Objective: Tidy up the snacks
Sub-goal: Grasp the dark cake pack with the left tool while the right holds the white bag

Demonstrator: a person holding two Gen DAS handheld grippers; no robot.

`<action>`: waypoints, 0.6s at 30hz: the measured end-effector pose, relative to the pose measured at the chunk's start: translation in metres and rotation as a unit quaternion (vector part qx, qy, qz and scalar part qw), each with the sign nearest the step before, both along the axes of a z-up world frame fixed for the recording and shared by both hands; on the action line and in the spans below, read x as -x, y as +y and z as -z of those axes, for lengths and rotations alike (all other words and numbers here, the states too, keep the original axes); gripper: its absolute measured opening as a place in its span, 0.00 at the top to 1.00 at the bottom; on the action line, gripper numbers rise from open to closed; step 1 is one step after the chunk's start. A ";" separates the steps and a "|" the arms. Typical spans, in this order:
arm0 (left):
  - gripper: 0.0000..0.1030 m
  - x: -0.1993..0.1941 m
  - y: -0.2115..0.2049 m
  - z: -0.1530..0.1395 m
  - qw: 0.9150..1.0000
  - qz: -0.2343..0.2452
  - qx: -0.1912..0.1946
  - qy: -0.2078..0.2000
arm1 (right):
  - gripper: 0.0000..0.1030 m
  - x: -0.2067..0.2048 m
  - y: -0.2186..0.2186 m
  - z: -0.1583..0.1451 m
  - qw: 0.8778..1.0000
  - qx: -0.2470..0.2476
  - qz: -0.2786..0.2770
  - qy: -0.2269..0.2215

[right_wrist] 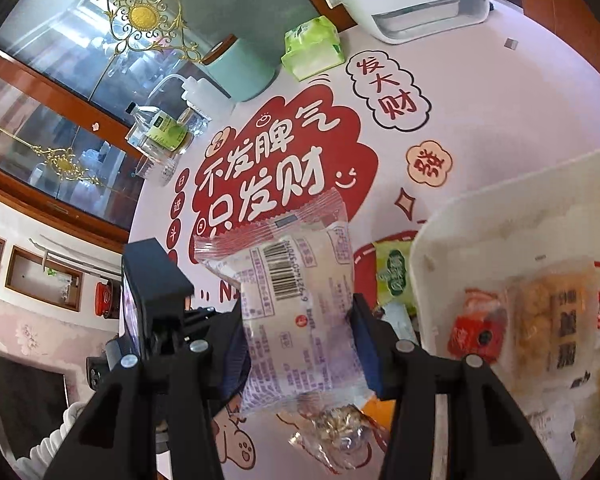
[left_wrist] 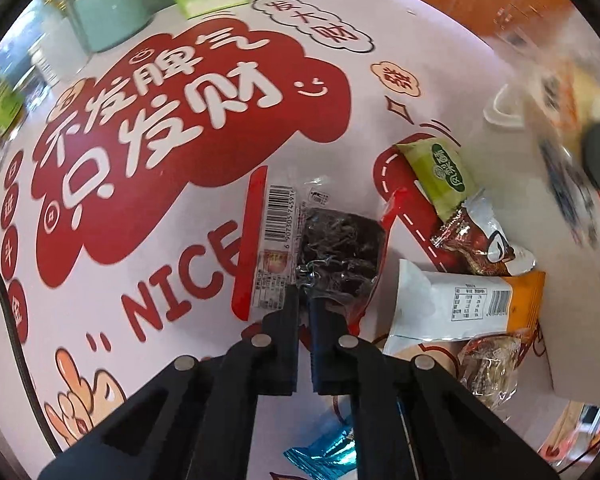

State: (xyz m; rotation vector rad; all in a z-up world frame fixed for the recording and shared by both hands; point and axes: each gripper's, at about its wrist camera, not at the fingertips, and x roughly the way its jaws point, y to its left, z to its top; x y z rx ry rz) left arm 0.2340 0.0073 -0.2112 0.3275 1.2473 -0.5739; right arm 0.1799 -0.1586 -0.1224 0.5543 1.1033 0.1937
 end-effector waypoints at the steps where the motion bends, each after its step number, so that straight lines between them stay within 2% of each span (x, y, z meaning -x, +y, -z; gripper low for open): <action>1: 0.99 0.002 0.002 0.000 1.000 -0.009 0.002 -0.001 | 0.53 0.003 -0.001 0.000 1.000 -0.001 0.001 0.000; 5: 1.00 0.012 0.014 -0.016 0.999 -0.031 0.018 -0.018 | 0.53 0.015 -0.005 -0.002 1.000 -0.003 0.004 -0.003; 10: 1.00 0.041 0.013 -0.063 0.997 -0.024 0.039 -0.064 | 0.53 0.034 -0.013 -0.013 1.000 -0.010 0.014 -0.016; 18: 1.00 0.061 -0.006 -0.145 0.990 -0.010 0.072 -0.117 | 0.53 0.072 -0.038 -0.048 0.998 -0.011 0.032 -0.056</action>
